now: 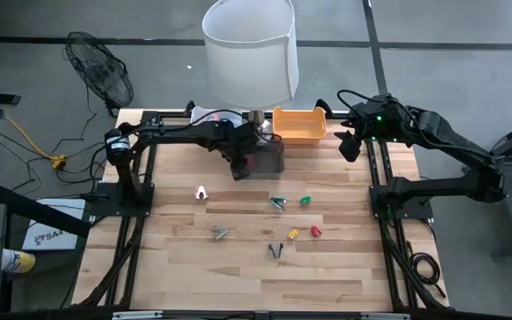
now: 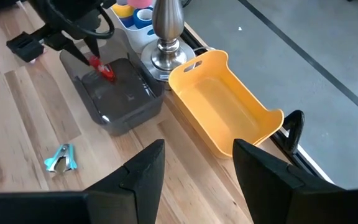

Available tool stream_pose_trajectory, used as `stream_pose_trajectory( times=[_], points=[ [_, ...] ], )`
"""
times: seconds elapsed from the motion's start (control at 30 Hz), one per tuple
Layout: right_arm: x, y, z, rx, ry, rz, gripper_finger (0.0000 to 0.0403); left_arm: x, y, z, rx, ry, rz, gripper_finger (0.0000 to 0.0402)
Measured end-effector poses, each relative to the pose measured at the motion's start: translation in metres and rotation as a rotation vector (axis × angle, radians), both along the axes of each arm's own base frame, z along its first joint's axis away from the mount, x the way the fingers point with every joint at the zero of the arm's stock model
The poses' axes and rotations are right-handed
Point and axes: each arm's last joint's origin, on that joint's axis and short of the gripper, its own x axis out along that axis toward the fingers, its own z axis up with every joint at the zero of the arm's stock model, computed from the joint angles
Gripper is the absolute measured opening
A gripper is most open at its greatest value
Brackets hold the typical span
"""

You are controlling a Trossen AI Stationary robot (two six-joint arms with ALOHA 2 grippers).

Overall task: Pick and place Stapler, Stapler remover, tape
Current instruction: Put the left red stapler into the black bin, then put the pink staple remover into the yellow bin

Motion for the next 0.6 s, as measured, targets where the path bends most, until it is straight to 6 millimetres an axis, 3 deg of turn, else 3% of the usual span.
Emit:
stream_pose_trajectory(
  times=[0.3,0.6],
  points=[
    [0.0,0.0,0.0,0.007,-0.001,-0.006,0.0181,-0.011,0.0,0.006,-0.011,0.051,0.002,0.0223],
    [0.0,0.0,-0.001,0.012,0.0,-0.013,0.0181,-0.063,-0.014,0.049,-0.021,0.198,0.249,0.0235]
  ],
)
